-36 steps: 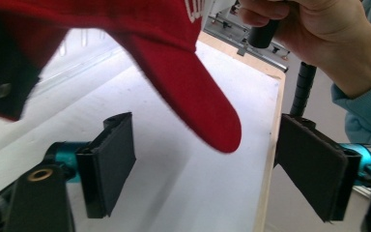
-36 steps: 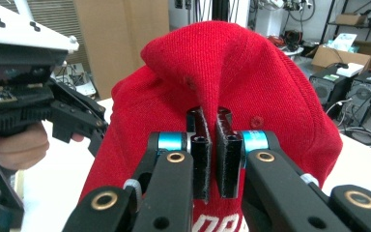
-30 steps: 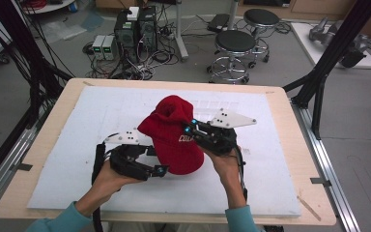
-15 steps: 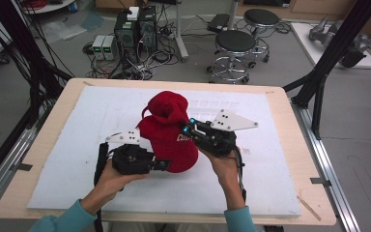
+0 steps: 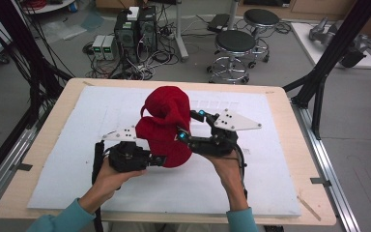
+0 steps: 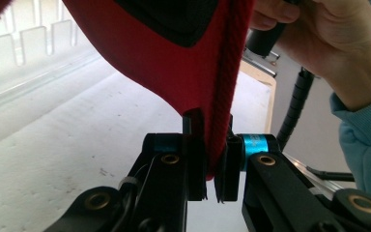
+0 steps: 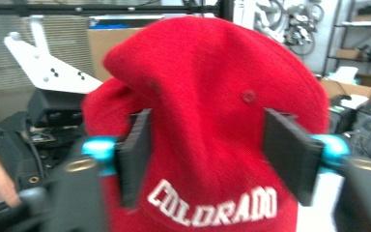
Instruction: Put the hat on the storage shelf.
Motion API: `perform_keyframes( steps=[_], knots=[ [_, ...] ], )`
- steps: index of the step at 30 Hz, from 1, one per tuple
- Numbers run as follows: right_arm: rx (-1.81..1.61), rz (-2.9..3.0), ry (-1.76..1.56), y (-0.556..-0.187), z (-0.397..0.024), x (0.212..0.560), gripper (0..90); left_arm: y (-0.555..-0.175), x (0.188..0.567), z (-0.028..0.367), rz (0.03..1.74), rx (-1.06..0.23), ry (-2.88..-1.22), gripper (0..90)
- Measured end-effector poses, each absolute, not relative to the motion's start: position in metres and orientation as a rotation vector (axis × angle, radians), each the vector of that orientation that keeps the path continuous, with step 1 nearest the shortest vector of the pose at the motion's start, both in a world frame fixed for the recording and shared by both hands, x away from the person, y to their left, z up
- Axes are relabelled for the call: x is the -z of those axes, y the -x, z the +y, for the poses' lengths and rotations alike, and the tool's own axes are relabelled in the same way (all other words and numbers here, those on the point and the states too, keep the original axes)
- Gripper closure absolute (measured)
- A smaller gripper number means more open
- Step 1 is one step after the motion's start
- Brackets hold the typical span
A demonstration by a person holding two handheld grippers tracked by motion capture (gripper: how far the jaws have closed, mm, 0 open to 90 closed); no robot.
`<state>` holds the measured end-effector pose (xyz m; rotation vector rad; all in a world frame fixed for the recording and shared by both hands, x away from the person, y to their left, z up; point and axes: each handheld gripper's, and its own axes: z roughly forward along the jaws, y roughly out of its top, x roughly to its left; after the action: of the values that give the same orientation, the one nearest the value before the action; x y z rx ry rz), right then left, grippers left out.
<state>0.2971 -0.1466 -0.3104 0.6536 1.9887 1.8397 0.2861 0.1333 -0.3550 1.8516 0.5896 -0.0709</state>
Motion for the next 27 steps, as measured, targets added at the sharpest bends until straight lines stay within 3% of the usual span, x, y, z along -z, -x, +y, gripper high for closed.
perform_keyframes(
  steps=[1, 4, 27],
  knots=[
    [-1.84, 1.989, -0.654, -0.297, -0.147, 0.31, 26.1, -0.287, 0.355, 0.134, 0.59, 0.069, -1.851, 85.1],
    [-1.796, 1.949, -0.704, -0.295, -0.153, 0.31, 11.0, -0.289, 0.352, 0.138, 0.608, 0.044, -1.845, 85.1],
    [-1.616, 1.878, -0.889, -0.268, -0.229, 0.349, 10.9, -0.342, 0.309, 0.142, 0.65, -0.38, -1.942, 85.1]
  ],
)
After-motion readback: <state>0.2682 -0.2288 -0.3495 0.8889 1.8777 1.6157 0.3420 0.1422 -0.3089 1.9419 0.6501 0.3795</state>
